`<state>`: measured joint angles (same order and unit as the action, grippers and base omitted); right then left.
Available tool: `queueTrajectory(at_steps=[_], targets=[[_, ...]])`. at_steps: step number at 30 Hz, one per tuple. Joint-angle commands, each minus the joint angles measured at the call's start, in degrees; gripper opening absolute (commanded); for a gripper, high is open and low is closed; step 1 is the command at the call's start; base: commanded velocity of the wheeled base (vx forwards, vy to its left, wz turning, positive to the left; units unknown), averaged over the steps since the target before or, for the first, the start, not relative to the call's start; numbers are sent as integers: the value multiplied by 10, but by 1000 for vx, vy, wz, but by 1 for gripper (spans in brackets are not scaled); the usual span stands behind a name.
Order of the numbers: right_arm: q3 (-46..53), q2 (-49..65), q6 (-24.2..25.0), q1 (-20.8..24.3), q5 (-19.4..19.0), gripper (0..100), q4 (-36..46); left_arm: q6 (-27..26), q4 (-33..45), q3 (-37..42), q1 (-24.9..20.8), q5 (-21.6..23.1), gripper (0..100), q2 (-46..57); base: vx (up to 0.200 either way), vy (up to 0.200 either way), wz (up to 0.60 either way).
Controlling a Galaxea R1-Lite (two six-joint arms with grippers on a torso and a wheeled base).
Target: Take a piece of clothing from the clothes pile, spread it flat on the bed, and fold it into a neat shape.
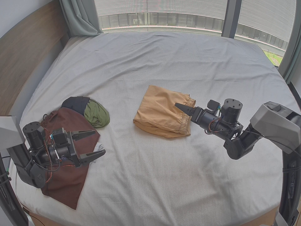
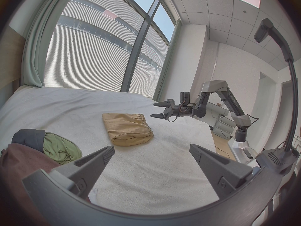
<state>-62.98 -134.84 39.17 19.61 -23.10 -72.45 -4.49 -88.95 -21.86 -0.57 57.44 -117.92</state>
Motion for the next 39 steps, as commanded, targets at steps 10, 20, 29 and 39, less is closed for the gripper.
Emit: queueTrajectory(at_steps=[10,20,29,39], targets=[[289,121,-272,2,0,100,-158,-22,-1,2,-26,-6,100,-1,0,0,0],[370,183,-357,-7,-4,100,-159,-78,1,36,-61,4,100,35,0,0,0],[484,331,-366,-16,-1,100,-159,-76,2,132,-61,20,100,138,0,0,0],[590,497,-377,-79,-1,100,-158,-64,4,183,-140,21,100,252,0,0,0]])
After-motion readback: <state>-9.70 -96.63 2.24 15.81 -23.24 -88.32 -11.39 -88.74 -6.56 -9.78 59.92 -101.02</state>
